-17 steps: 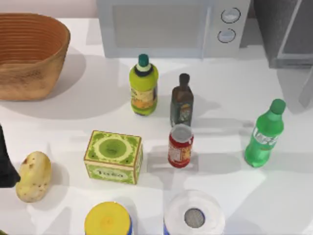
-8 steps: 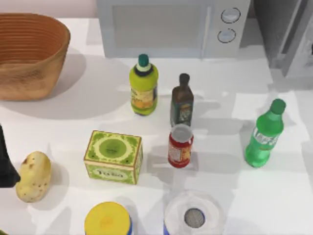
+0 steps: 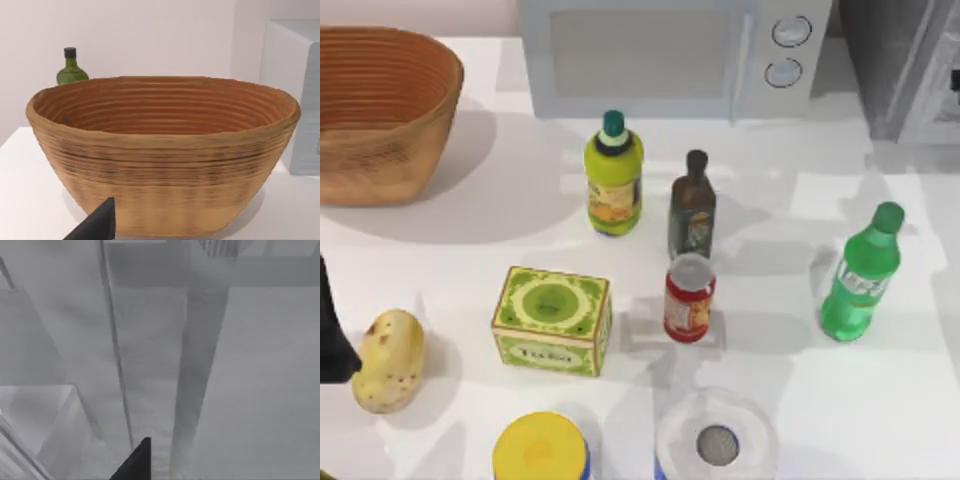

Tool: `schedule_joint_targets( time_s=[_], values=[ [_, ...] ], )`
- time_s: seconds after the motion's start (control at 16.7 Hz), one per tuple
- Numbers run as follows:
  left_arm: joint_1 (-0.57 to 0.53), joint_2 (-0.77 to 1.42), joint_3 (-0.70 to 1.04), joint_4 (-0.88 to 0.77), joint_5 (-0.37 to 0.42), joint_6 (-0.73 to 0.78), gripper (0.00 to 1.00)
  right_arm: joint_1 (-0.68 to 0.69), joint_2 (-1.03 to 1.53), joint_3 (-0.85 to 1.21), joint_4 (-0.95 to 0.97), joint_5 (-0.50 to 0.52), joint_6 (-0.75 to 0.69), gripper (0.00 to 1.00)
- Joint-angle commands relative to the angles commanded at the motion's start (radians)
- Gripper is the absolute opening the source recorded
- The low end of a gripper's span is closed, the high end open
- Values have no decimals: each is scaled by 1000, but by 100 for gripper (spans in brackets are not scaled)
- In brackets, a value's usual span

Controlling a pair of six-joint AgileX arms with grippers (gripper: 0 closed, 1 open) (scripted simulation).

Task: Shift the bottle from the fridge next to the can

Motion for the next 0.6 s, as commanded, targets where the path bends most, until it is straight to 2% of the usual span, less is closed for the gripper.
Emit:
schedule_joint_targets(
  time_s=[0.36,0.6],
  values=[
    [0,0,0,0,0,0,100,2,213,273,-56,5,0,100],
    [0,0,0,0,0,0,100,3,264,338,-71,7,0,100]
  ],
)
